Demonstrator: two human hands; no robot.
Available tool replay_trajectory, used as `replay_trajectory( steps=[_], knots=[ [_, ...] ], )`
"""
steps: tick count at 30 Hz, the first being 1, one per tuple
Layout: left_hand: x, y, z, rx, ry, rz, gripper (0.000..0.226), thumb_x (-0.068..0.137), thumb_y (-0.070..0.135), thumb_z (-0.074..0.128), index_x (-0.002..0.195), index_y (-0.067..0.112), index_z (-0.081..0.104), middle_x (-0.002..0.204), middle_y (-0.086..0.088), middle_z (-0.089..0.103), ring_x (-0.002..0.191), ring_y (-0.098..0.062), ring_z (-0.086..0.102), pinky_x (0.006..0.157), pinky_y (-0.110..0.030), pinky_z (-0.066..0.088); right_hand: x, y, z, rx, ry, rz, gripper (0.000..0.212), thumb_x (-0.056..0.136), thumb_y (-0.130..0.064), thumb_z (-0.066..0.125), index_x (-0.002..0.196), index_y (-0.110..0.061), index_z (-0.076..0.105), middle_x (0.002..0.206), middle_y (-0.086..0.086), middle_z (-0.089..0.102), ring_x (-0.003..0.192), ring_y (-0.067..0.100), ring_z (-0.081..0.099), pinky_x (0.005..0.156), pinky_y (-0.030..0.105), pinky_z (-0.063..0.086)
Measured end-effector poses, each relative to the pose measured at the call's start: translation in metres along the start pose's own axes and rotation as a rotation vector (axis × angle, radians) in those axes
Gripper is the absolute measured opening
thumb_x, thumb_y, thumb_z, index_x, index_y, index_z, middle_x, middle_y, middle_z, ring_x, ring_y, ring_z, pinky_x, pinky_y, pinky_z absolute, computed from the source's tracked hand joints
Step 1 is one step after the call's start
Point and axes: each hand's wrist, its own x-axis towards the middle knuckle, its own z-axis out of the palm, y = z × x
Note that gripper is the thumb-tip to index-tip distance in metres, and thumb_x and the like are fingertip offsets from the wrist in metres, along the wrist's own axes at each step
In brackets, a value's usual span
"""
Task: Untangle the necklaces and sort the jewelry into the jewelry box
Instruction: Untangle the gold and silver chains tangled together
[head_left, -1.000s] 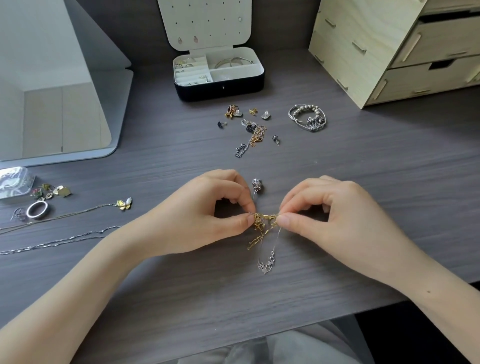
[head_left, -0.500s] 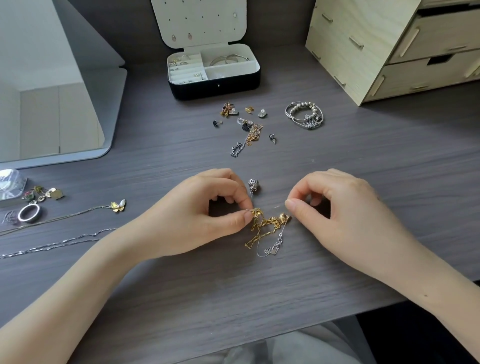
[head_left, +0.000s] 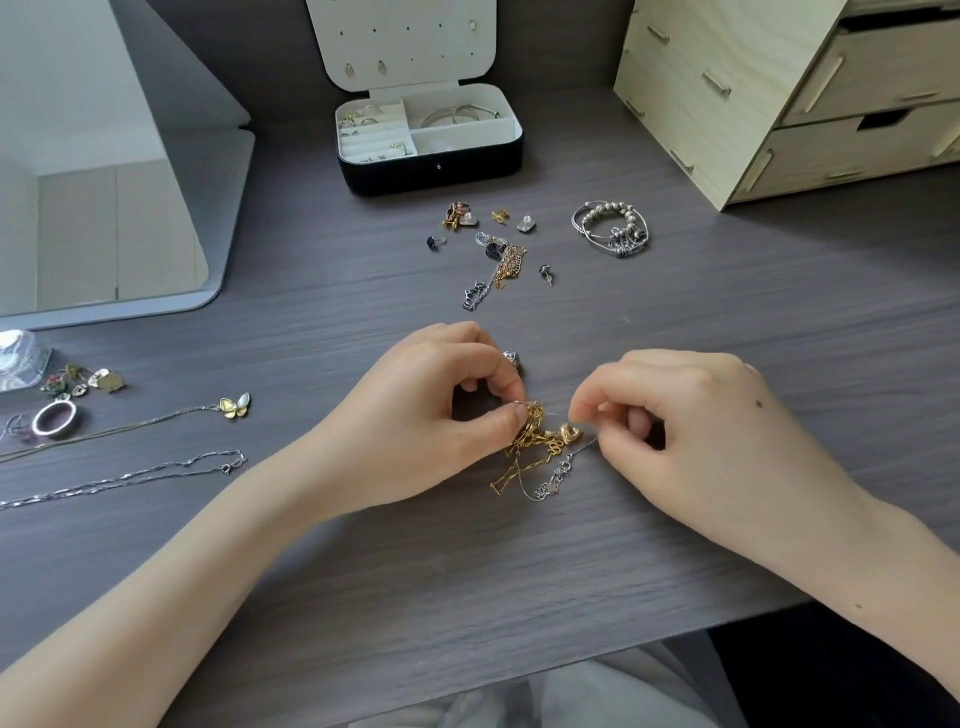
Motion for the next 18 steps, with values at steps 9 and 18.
replay_trajectory(
  steps=[9,18],
  knots=[
    [0.001,-0.002,0.004,0.115,0.08,-0.008,0.002,0.074,0.034,0.057,0.073,0.034,0.058,0.081,0.013,0.054,0.079,0.003,0.045,0.073,-0.005,0.032,0.003,-0.006,0.003,-0.091,-0.057,-0.06,0.029,0.078,-0.041,0.046,0.068,-0.021,0.064,0.067,-0.007,0.054,0.06,0.014,0.048,0.061,0.018,0.027],
    [-0.001,-0.008,0.004,0.134,0.117,0.003,0.011,0.076,0.035,0.058,0.078,0.027,0.066,0.081,0.011,0.056,0.078,0.002,0.046,0.071,-0.006,0.032,0.009,-0.008,0.004,-0.144,-0.044,-0.104,0.025,0.08,-0.033,0.044,0.069,-0.018,0.061,0.074,-0.003,0.054,0.066,0.02,0.049,0.066,0.027,0.03]
  ],
)
